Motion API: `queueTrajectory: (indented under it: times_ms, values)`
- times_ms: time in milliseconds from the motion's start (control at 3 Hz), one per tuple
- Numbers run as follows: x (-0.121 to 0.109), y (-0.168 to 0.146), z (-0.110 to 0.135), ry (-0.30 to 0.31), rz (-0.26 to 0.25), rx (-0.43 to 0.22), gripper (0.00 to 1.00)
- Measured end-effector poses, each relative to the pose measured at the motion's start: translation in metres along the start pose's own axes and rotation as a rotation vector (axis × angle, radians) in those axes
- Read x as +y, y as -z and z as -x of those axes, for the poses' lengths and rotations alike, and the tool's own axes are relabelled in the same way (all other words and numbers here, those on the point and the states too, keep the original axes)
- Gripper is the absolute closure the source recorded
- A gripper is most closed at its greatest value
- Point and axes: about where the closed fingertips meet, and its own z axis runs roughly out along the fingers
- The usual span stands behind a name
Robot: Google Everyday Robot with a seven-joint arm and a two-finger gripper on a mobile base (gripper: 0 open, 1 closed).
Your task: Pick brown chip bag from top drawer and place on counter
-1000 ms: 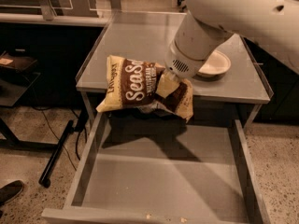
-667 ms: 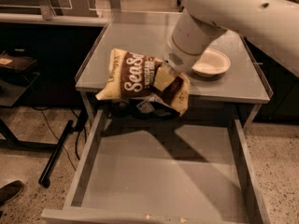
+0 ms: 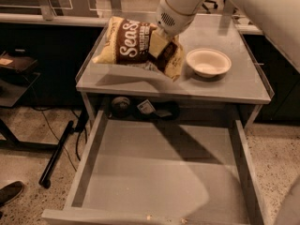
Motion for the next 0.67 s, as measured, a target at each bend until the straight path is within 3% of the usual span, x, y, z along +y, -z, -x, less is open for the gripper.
queueTrajectory:
  times_ms: [333,667]
  values:
    - [-0.011,0.014,0.011,-0.010,-0.027,-0.027,1.00]
    - [-0.018,-0.014,0.012,-0.031,-0.010,0.008,1.00]
